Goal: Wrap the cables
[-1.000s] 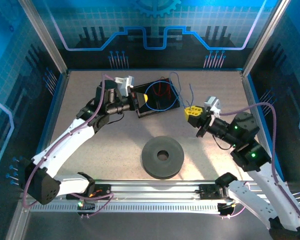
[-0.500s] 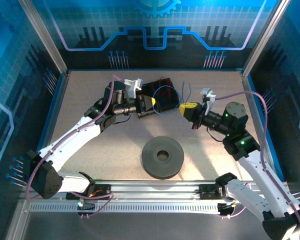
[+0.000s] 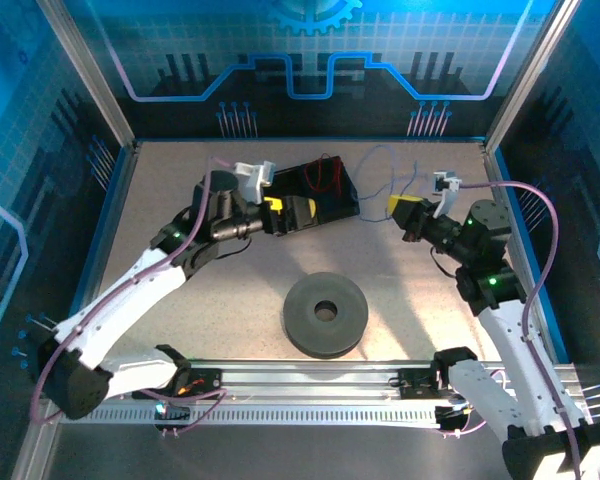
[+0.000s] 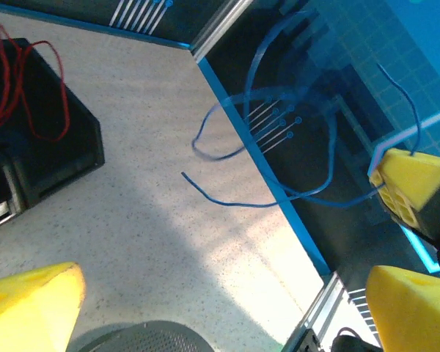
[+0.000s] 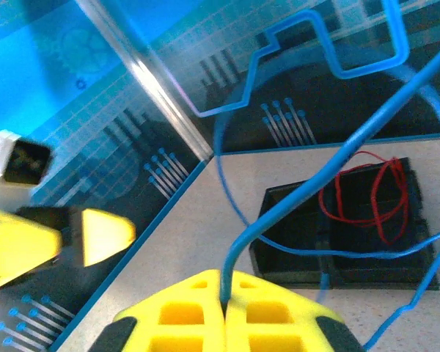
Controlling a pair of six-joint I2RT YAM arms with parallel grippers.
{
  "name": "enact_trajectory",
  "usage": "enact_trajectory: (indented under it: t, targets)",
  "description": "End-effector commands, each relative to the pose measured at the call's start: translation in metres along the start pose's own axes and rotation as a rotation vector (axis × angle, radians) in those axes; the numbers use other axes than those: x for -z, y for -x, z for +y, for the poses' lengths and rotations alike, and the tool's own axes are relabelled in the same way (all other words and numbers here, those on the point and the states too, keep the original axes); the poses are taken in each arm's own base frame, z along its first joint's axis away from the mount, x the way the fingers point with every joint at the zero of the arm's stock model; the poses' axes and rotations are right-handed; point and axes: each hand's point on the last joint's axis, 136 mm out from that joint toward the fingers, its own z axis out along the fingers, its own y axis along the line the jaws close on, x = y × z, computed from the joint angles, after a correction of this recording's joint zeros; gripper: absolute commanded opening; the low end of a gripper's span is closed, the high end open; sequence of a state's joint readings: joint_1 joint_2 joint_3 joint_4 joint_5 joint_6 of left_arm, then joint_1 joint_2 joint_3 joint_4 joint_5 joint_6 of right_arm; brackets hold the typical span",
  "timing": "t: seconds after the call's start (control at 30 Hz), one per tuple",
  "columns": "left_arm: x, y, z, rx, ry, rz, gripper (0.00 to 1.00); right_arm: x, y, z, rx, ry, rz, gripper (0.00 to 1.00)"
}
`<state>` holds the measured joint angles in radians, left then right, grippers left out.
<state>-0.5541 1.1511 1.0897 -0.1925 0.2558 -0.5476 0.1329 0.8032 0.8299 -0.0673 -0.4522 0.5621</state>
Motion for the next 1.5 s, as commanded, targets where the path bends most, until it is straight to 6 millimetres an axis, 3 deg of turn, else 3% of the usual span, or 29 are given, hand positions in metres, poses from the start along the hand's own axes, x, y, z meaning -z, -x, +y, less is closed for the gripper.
enact_trajectory:
  t: [0.0,0.13,0.33,0.53,0.77,0.83,0.9,1.03,1.07,1.17,1.33,1.47]
  targets:
    - [0.017,-0.027,0.031,0.021,0.134,0.036,0.99,0.009,0.004,-0.012,-0.036,-0.054,-0.027,0.0]
    - [0.019,-0.082,0.064,0.132,0.216,0.18,1.0,0.014,0.006,-0.021,-0.045,-0.097,-0.038,0.0]
    - [0.001,-0.158,0.092,0.303,0.201,0.356,0.98,0.013,0.007,-0.025,-0.052,-0.104,-0.03,0.0]
    - [-0.021,-0.195,0.111,0.392,0.206,0.437,0.9,0.011,0.002,-0.027,-0.062,-0.101,-0.012,0.0]
    - [-0.055,-0.229,0.11,0.472,0.119,0.538,0.74,0.012,-0.002,-0.024,-0.063,-0.09,0.005,0.0]
    - [-0.063,-0.234,0.104,0.492,0.079,0.551,0.64,0.012,-0.004,-0.024,-0.062,-0.088,0.011,0.0]
    - [-0.067,-0.235,0.095,0.498,0.042,0.554,0.47,0.013,-0.005,-0.024,-0.061,-0.088,0.017,0.0]
    - [-0.067,-0.223,0.085,0.469,0.032,0.521,0.04,0.013,-0.008,-0.023,-0.058,-0.082,0.028,0.0]
    - [-0.065,-0.218,0.083,0.454,0.038,0.508,0.0,0.013,-0.008,-0.023,-0.056,-0.082,0.029,0.0]
    - [-0.058,-0.192,0.072,0.364,0.071,0.455,0.0,0.014,-0.009,-0.023,-0.047,-0.085,0.034,0.0]
    - [-0.039,-0.14,0.047,0.058,0.211,0.37,0.0,0.016,-0.01,-0.022,-0.034,-0.091,0.045,0.0]
    - [-0.03,-0.115,0.036,-0.156,0.312,0.357,0.0,0.018,-0.012,-0.019,-0.02,-0.088,0.067,0.0]
